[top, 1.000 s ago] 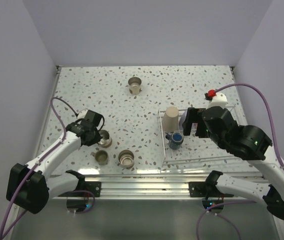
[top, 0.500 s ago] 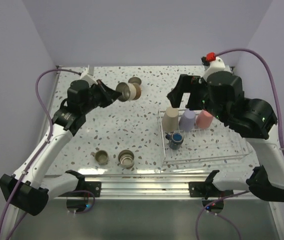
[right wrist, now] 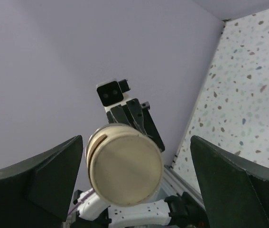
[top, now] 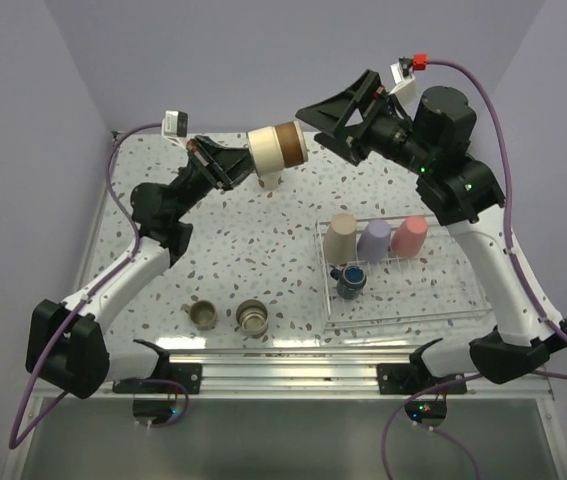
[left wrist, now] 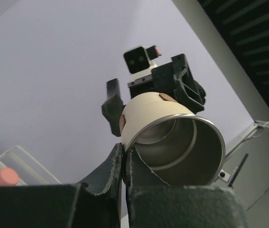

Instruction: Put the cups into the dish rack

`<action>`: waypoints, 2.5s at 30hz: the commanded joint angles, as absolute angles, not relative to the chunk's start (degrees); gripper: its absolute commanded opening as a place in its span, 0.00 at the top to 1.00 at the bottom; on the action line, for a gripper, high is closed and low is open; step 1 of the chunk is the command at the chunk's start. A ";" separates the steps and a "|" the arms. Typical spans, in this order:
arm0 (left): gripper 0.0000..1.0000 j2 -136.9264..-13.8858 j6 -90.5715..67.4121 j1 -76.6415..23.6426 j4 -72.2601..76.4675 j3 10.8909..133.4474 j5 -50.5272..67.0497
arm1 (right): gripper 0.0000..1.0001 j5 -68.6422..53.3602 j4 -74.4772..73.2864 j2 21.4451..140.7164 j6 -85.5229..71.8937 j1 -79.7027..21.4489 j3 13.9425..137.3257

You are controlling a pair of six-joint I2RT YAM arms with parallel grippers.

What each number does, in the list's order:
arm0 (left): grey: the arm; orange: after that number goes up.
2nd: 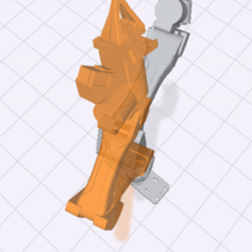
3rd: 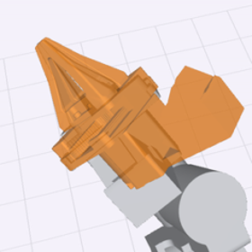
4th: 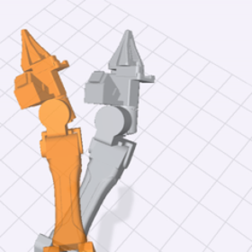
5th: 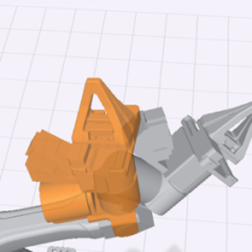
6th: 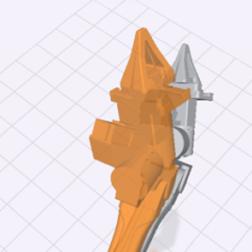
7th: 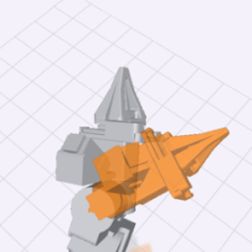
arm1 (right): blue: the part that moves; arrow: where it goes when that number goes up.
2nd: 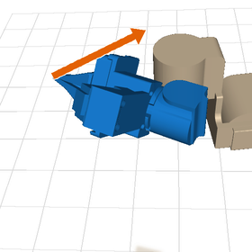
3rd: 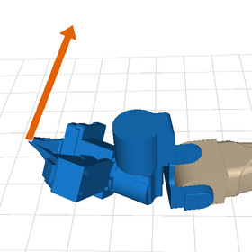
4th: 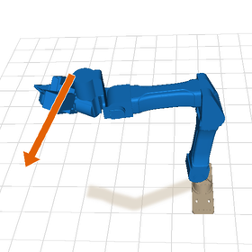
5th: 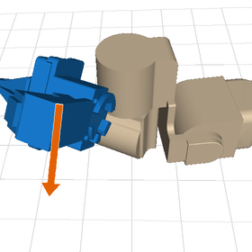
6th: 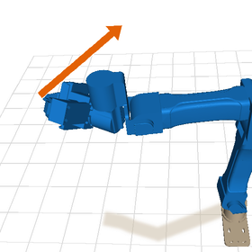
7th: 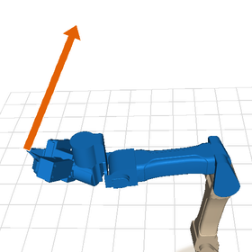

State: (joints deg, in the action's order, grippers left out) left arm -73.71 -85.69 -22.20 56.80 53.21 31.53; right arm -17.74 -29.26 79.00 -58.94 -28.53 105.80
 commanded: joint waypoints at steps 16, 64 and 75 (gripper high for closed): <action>1.00 -72.07 -82.18 -26.72 61.26 54.67 25.76 | 0.01 -20.48 -16.08 75.94 -63.20 -37.35 103.45; 0.05 -50.01 -38.67 -27.86 -34.63 56.52 -10.63 | 1.00 28.56 -63.81 57.48 -31.11 -32.96 75.68; 0.06 -55.02 -35.16 -27.95 -32.17 58.09 -8.35 | 1.00 27.07 -55.73 50.02 -39.80 -32.78 59.17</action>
